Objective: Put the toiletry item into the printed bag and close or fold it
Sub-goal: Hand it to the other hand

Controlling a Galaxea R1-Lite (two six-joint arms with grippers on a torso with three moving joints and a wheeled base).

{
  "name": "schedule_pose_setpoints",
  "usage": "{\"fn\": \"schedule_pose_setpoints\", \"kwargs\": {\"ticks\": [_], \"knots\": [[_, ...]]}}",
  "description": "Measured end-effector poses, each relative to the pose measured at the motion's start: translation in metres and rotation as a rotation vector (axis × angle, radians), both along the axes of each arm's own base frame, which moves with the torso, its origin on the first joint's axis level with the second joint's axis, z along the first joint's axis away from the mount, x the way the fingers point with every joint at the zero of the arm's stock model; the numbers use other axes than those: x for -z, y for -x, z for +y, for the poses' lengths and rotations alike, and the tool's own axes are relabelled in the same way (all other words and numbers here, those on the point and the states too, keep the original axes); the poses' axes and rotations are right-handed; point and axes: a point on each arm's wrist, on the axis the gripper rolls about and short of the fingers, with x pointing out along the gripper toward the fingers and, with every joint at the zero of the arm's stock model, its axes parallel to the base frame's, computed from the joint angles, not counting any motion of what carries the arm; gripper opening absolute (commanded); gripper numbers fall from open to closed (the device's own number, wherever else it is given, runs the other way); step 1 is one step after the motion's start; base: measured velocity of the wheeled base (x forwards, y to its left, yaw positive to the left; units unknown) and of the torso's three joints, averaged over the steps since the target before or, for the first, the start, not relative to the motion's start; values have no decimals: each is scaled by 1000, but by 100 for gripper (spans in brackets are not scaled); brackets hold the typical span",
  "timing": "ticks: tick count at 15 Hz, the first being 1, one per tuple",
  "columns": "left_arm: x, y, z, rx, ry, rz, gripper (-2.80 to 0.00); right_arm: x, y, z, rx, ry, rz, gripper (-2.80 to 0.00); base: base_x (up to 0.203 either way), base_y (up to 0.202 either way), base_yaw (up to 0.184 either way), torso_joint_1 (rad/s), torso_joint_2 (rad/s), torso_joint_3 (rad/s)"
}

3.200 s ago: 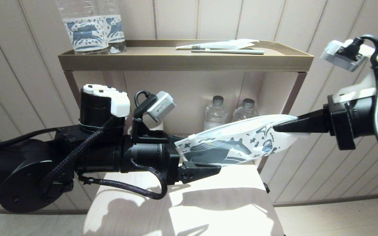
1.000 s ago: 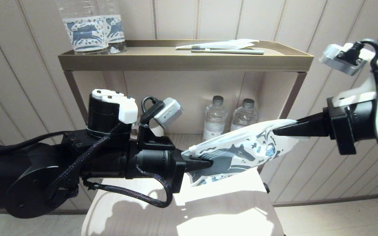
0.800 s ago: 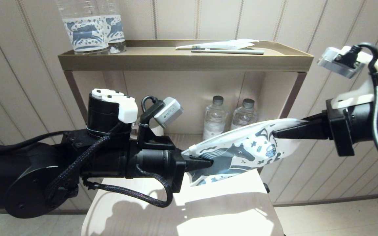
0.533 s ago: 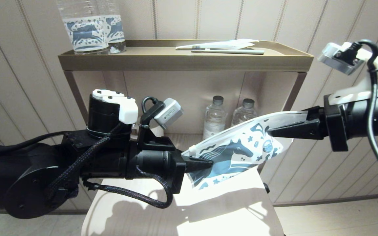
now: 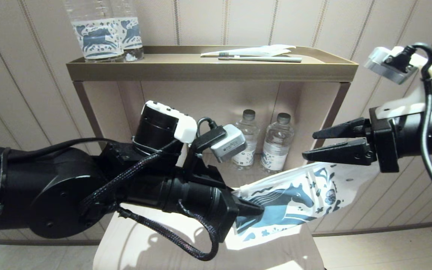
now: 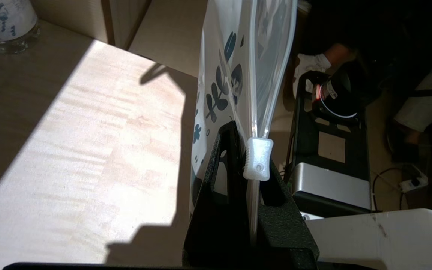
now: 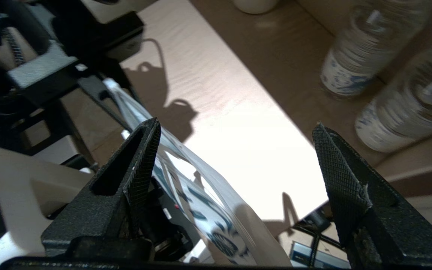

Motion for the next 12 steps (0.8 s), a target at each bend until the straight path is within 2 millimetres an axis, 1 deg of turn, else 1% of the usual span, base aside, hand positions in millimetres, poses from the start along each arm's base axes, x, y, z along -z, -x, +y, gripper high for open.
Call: {"fn": "schedule_pose_setpoints", "kwargs": {"ticks": [4, 6, 11, 12], "knots": [[-6, 2, -23, 68, -47, -13, -280, 4, 4, 5, -177, -76, 46, 0, 0, 0, 0, 0, 0, 0], [-5, 2, -27, 77, -48, -13, -280, 6, 4, 4, -180, -81, 54, 0, 0, 0, 0, 0, 0, 0], [-4, 2, -29, 76, -51, -13, -280, 3, 10, 1, -178, -82, 41, 0, 0, 0, 0, 0, 0, 0], [-4, 2, -29, 75, -50, -14, -280, 3, 11, 0, -176, -84, 40, -35, 0, 0, 0, 0, 0, 0]]}}
